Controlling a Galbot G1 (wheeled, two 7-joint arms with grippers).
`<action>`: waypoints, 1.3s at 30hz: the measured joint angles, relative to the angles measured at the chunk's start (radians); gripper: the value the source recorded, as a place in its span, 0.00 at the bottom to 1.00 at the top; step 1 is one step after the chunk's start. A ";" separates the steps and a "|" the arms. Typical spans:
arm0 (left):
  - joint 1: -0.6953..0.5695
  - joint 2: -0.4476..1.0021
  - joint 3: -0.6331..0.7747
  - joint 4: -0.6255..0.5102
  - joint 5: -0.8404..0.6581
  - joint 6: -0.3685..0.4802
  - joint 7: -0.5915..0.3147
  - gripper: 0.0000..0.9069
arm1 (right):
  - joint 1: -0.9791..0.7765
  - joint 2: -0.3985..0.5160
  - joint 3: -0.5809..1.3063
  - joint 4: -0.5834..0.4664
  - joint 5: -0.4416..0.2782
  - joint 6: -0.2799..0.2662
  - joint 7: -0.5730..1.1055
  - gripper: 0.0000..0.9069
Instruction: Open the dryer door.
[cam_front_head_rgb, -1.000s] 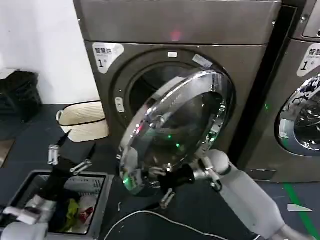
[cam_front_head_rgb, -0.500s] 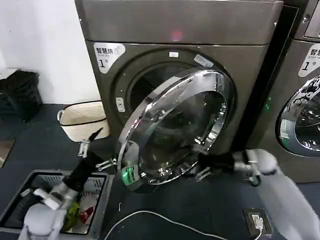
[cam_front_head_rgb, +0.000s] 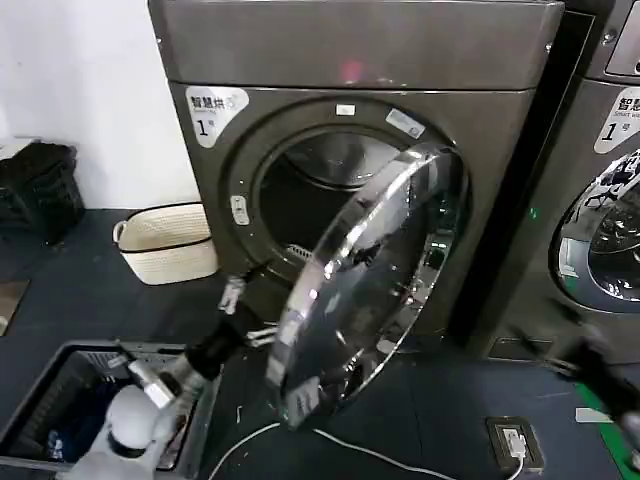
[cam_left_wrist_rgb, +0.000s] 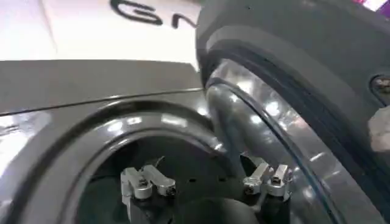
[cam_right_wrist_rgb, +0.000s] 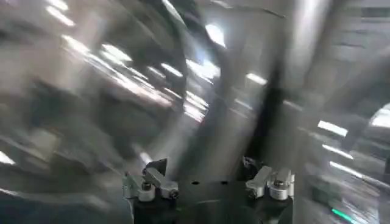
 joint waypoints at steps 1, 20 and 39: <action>-0.008 0.001 0.021 0.001 0.001 0.000 0.000 1.00 | -0.025 0.021 0.046 0.001 -0.014 -0.011 0.059 1.00; -0.305 -0.117 0.451 0.194 0.078 0.007 -0.001 1.00 | -0.068 0.269 0.670 -0.102 -0.328 -0.096 0.651 1.00; -0.575 -0.379 0.746 0.514 0.099 -0.006 -0.002 1.00 | -0.168 0.205 1.001 -0.356 -0.315 -0.064 0.767 1.00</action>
